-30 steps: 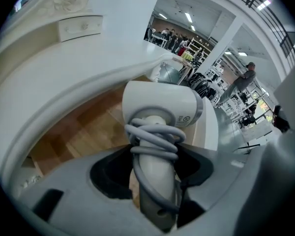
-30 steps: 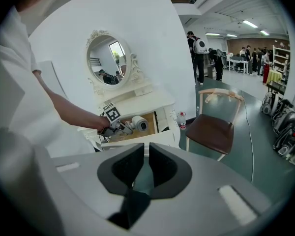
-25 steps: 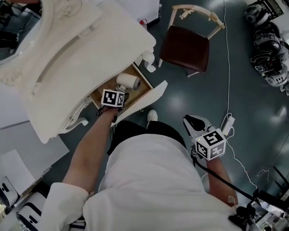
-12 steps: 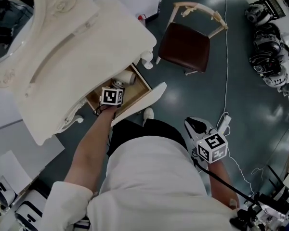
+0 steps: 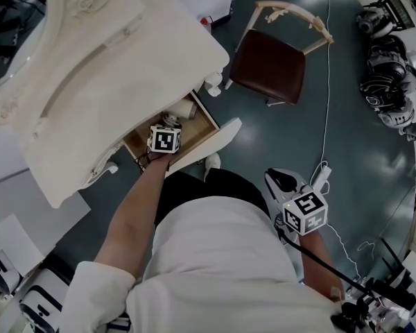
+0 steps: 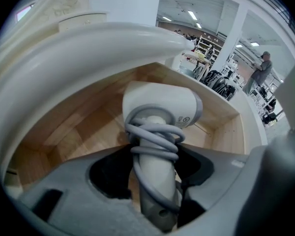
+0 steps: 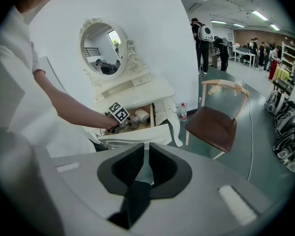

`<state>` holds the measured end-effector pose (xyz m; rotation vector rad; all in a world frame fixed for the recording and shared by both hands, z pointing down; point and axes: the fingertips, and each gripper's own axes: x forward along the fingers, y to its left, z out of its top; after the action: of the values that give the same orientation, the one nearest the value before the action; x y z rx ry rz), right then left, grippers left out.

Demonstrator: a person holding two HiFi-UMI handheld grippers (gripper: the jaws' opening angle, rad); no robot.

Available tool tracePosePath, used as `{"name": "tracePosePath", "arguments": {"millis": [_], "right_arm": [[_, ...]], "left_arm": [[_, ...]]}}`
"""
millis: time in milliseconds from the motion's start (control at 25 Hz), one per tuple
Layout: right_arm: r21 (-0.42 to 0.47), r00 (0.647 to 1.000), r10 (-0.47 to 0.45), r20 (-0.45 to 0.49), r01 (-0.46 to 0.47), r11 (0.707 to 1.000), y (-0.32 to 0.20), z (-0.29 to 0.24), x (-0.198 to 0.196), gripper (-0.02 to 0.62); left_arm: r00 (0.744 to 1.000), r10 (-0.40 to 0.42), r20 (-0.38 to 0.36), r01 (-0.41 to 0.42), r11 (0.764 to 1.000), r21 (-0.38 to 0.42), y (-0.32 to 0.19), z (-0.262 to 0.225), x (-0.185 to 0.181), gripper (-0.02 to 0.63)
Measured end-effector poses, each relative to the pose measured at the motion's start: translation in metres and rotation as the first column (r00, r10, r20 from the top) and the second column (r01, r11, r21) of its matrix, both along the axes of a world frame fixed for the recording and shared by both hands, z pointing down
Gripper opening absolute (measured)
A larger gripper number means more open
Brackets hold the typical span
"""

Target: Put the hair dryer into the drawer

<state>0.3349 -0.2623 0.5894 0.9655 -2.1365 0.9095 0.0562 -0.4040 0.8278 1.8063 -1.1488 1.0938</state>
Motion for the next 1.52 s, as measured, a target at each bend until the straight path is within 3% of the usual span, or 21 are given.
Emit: {"name": "tracePosePath", "arguments": {"millis": [240,520,1040,1520], "right_arm": [[0.005,1.0,-0.014,0.012,0.014,1.0,-0.004,-0.001,-0.006,0.035],[0.011,0.999,-0.031,0.034,0.031,0.999,-0.003,-0.002,-0.012,0.038],[0.035,0.982,-0.157,0.109,0.154,0.987,-0.009,-0.003,-0.048,0.035],[0.066,0.96,-0.248,0.133,0.241,0.968,0.001,0.0,-0.099,0.025]], "left_arm": [[1.0,0.02,0.01,-0.02,1.0,-0.017,0.003,-0.006,-0.002,0.268],[0.999,0.015,-0.034,-0.015,1.0,-0.012,0.008,-0.015,-0.006,0.316],[0.996,-0.021,-0.091,0.024,0.999,0.03,0.035,-0.088,-0.024,0.316],[0.97,-0.041,-0.239,0.075,0.988,0.136,0.093,-0.168,-0.032,0.127]]}}
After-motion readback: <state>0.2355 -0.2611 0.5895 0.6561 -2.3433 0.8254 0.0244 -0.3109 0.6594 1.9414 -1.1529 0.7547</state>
